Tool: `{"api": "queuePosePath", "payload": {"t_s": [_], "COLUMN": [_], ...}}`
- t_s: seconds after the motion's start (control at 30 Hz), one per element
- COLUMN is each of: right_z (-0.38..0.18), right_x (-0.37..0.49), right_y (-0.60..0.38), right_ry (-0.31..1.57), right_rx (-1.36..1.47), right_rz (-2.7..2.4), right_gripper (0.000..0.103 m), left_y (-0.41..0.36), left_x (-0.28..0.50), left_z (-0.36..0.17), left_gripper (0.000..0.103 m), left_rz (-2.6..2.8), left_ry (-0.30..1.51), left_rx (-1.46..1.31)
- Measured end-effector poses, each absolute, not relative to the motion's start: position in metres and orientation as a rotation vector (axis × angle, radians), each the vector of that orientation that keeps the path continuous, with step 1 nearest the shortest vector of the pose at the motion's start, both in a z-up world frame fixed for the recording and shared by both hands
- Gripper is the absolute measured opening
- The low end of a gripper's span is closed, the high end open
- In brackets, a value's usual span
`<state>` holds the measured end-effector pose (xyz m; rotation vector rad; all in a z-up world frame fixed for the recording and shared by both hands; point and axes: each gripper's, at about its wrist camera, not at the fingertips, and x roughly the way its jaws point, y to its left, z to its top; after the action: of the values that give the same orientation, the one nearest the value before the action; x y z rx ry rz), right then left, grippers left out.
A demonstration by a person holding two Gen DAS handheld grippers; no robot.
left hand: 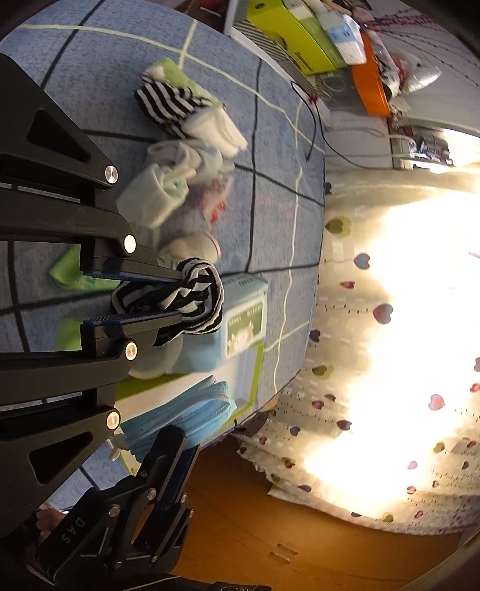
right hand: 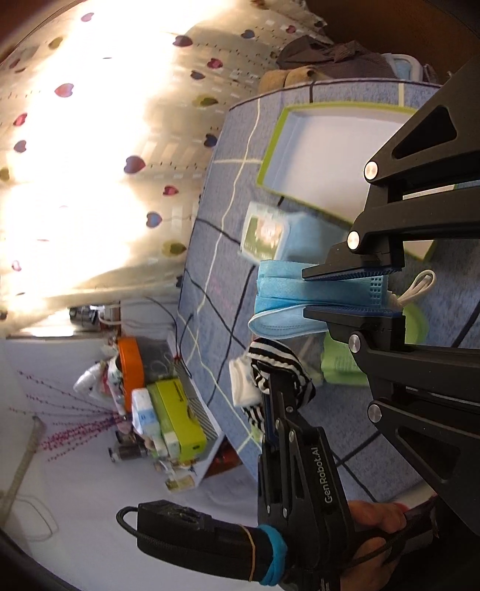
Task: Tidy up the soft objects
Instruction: 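Carry the mask and striped sock into the green-rimmed tray and open both grippers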
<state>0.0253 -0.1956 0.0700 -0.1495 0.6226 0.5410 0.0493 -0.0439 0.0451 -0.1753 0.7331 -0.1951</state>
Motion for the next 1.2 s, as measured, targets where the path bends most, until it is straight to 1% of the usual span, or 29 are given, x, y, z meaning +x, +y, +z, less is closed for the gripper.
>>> {"api": "queuePosePath", "payload": {"t_s": [0.27, 0.5, 0.73, 0.97, 1.07, 1.13, 1.2], "right_z": [0.065, 0.042, 0.01, -0.01, -0.015, -0.015, -0.012], "right_x": [0.041, 0.062, 0.083, 0.094, 0.094, 0.094, 0.092], "right_y": [-0.243, -0.279, -0.298, -0.31, -0.314, -0.315, -0.316], "right_ry": [0.638, 0.69, 0.775, 0.833, 0.846, 0.848, 0.838], "right_rx": [-0.093, -0.043, -0.03, -0.038, -0.036, -0.04, -0.043], "right_rz": [0.441, 0.363, 0.292, 0.247, 0.244, 0.244, 0.247], "right_gripper": [0.012, 0.012, 0.012, 0.013, 0.018, 0.026, 0.043], "left_y": [-0.09, -0.122, -0.153, -0.183, -0.19, -0.194, -0.198], "left_x": [0.072, 0.09, 0.105, 0.123, 0.127, 0.13, 0.131], "left_z": [0.051, 0.045, 0.03, 0.003, -0.004, -0.006, -0.008], "left_gripper": [0.015, 0.015, 0.015, 0.015, 0.015, 0.015, 0.017], "left_rz": [-0.282, -0.349, -0.401, -0.433, -0.445, -0.455, -0.467], "left_ry": [0.741, 0.773, 0.829, 0.92, 0.943, 0.952, 0.958], "left_rx": [-0.129, -0.105, -0.081, -0.052, -0.052, -0.053, -0.058]}}
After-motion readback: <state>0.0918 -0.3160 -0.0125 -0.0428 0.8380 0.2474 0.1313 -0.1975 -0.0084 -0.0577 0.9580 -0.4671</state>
